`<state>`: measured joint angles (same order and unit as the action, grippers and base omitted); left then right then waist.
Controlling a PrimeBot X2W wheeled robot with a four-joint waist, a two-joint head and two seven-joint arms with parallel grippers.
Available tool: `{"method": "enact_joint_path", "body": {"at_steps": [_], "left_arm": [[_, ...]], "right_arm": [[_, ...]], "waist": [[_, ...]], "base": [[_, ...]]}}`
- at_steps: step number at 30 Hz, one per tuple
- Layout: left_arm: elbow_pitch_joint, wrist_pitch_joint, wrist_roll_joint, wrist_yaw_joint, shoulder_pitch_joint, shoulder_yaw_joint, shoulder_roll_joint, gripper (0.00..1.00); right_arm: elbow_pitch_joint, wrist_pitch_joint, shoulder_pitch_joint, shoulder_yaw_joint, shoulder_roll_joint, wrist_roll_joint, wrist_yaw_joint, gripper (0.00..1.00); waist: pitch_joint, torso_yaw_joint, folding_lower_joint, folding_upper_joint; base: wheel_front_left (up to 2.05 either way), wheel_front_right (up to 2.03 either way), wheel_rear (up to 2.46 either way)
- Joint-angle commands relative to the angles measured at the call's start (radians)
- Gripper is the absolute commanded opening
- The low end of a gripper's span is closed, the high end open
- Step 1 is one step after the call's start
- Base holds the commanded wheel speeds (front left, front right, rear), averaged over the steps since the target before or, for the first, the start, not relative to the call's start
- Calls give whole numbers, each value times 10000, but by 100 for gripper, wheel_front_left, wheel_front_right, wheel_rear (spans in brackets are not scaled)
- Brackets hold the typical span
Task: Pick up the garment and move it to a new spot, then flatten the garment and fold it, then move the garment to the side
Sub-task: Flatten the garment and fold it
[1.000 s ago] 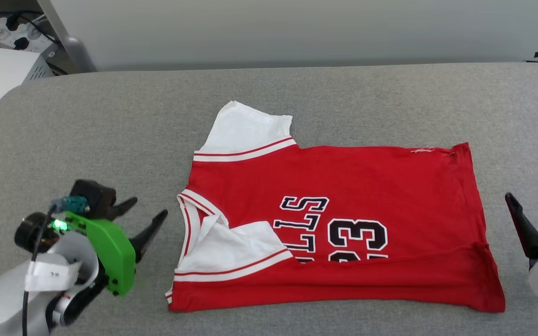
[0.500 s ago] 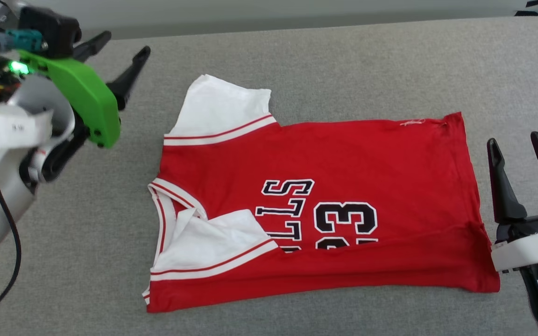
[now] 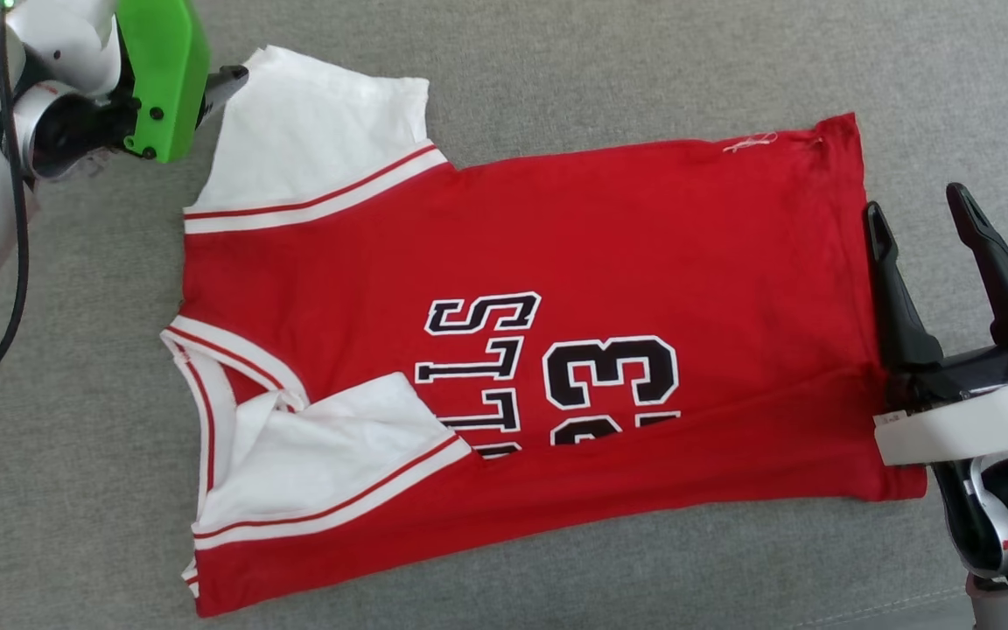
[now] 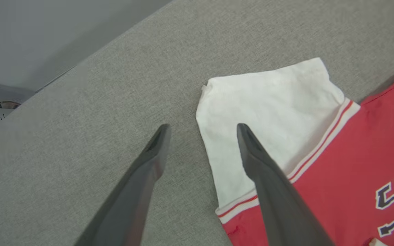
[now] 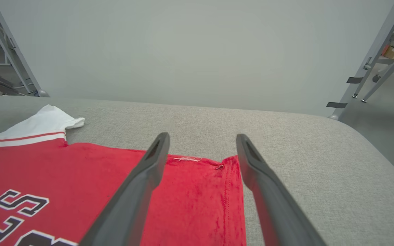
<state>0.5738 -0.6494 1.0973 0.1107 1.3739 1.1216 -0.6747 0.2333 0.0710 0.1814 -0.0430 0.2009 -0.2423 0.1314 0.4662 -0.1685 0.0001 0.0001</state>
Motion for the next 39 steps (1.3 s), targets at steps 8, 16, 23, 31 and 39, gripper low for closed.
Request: {"method": "enact_joint_path", "body": {"at_steps": [8, 16, 23, 31, 39], "left_arm": [[995, -715, -227, 156, 721, 603, 553, 100], [838, -1105, -537, 195, 373, 1312, 512, 0], [248, -55, -747, 197, 303, 1462, 347, 0], [-743, 1421, -1198, 198, 57, 1545, 95, 0], [-1585, 2521, -1686, 199, -114, 1571, 154, 0]], "right_arm": [[-485, 302, 777, -351, 71, -194, -7, 100], [-822, 436, 981, -392, 205, -298, -7, 100], [-790, 131, 1472, -224, 959, -414, -7, 100], [-936, -2856, 2963, -995, 3591, -1960, -7, 100], [-2530, -7983, 5519, -3482, 5922, -5033, -7, 100]], "waist": [[1351, -734, -1, -1], [1273, -636, -1, -1], [767, -423, -1, -1], [135, 54, -1, -1], [244, 698, -1, -1]], "base": [[0, 0, 0], [0, 0, 0], [0, 0, 0], [0, 0, 0], [0, 0, 0]]}}
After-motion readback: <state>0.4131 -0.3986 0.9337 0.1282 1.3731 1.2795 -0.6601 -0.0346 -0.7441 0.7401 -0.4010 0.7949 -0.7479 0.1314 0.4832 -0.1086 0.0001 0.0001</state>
